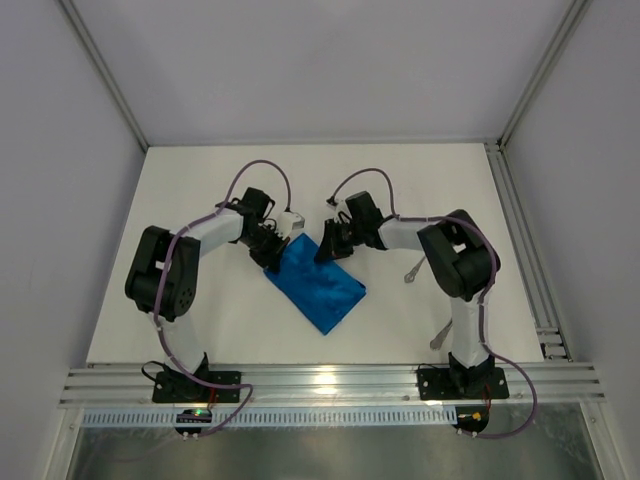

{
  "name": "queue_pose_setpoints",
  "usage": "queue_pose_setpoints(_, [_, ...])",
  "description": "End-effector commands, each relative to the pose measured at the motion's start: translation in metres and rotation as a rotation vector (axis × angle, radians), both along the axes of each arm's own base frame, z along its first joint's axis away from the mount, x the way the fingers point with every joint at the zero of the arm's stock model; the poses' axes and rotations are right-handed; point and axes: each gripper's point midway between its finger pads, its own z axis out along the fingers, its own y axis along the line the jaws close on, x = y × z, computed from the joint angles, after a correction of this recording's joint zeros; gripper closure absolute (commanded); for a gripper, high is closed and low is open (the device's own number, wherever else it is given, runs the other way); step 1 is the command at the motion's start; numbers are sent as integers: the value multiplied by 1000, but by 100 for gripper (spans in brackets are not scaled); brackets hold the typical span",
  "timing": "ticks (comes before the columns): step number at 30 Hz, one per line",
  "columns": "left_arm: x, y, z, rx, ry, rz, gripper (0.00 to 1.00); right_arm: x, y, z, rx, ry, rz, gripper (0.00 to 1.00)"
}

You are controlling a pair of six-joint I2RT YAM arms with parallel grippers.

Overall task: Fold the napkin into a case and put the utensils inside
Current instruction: Pick up the 2/3-rectangle-folded napkin at the center of the board, then fold the 2/3-rectangle-folded napkin at the center of the board.

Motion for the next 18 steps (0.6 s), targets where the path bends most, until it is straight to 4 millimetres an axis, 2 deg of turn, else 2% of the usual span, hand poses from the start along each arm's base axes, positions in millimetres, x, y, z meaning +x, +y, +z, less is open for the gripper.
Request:
queue_pose_setpoints(1, [1, -11, -1, -48, 17, -4, 100, 5, -5, 8, -184, -138, -96, 88])
queue_pose_setpoints(4, [-1, -15, -3, -83, 57, 12, 100, -3, 0, 18, -267, -226, -111, 94])
queue_pose_setpoints(6, [1, -16, -7, -88, 75, 28, 100, 1, -7, 21, -355, -288, -167, 96])
queue_pose_setpoints(7, [1, -18, -7, -101, 84, 33, 100, -4, -2, 23, -379, -312, -166, 96])
queue_pose_setpoints(8, [1, -19, -7, -106, 88, 38, 100, 2, -11, 23, -445, -354, -217, 96])
queue_pose_setpoints(10, [3, -19, -9, -99, 99, 56, 100, 2, -11, 28, -489, -410, -235, 96])
queue_pose_setpoints(11, [4, -17, -10, -95, 100, 64, 100, -3, -4, 30, -505, -446, -218, 96])
queue_pose_setpoints(13, [6, -17, -11, -92, 103, 72, 100, -3, -5, 30, -554, -491, -220, 96])
queue_pose_setpoints(14, [5, -17, -11, -90, 107, 75, 100, -7, 3, 32, -564, -518, -199, 96])
queue_pose_setpoints(18, [7, -17, -14, -81, 125, 82, 100, -9, 3, 36, -672, -600, -211, 96])
